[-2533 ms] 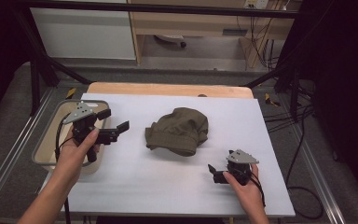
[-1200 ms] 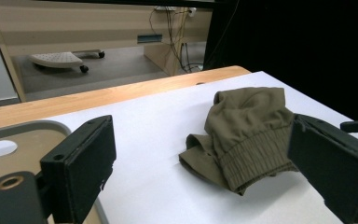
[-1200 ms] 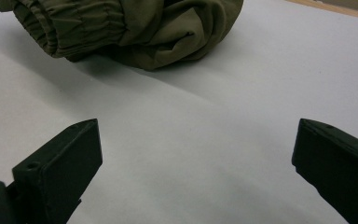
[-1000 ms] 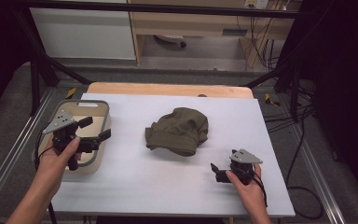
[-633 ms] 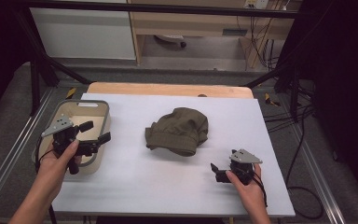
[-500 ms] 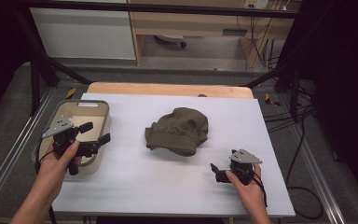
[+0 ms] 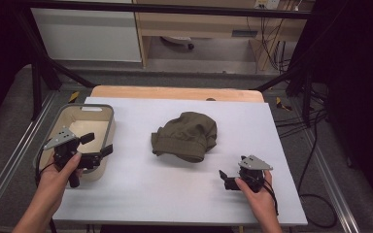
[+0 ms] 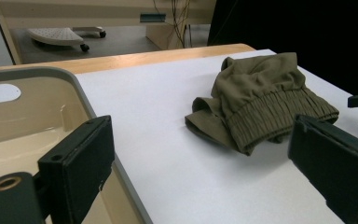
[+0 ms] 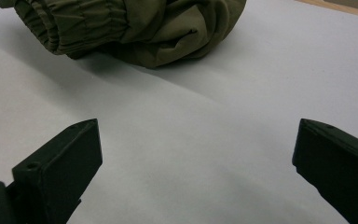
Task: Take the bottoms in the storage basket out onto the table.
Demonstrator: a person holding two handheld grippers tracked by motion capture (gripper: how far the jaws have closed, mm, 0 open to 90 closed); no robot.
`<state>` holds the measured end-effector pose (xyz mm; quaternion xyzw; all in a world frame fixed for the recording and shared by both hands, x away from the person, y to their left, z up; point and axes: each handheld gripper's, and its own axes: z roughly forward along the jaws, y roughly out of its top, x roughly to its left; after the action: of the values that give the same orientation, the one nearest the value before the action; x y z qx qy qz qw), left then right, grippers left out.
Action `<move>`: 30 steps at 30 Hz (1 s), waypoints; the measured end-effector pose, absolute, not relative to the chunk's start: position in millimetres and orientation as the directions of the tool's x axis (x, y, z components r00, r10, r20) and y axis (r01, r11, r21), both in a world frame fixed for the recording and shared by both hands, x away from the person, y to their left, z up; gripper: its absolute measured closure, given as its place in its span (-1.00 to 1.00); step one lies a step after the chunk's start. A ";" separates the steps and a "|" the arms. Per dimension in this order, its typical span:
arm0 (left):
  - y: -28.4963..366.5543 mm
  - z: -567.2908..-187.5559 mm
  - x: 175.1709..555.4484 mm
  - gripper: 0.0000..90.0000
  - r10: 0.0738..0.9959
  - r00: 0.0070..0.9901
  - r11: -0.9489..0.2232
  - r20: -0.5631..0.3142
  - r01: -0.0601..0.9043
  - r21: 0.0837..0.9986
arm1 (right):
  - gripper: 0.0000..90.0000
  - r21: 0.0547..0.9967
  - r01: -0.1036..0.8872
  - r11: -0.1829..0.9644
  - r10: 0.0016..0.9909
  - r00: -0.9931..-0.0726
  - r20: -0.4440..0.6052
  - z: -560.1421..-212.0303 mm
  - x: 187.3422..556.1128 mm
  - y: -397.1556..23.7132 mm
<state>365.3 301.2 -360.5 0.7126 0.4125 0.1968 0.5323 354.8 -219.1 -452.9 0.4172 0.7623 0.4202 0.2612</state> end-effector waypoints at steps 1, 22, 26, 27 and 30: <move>301.3 -361.7 364.5 -0.84 0.798 0.581 -0.094 -0.159 0.381 0.920 | -0.95 0.858 0.417 0.299 0.855 -0.516 -0.047 -452.9 354.9 -219.1; 311.3 -375.5 352.7 -0.85 0.810 0.575 -0.144 -0.112 0.381 0.913 | -0.95 0.856 0.419 0.303 0.854 -0.517 -0.049 -453.5 354.9 -218.4; 313.1 -377.7 350.5 -0.85 0.814 0.574 -0.165 -0.091 0.378 0.911 | -0.95 0.855 0.421 0.302 0.855 -0.517 -0.048 -453.5 354.8 -218.0; 313.4 -378.5 350.2 -0.85 0.816 0.572 -0.172 -0.085 0.380 0.909 | -0.95 0.855 0.420 0.303 0.854 -0.517 -0.048 -453.5 354.8 -217.9; 314.3 -380.8 348.7 -0.85 0.817 0.570 -0.169 -0.087 0.380 0.909 | -0.95 0.857 0.417 0.303 0.854 -0.517 -0.050 -452.8 354.5 -217.7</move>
<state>348.7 314.3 -380.8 0.7325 0.4086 0.2188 0.4987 354.5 -217.7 -452.8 0.4161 0.7636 0.4190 0.2611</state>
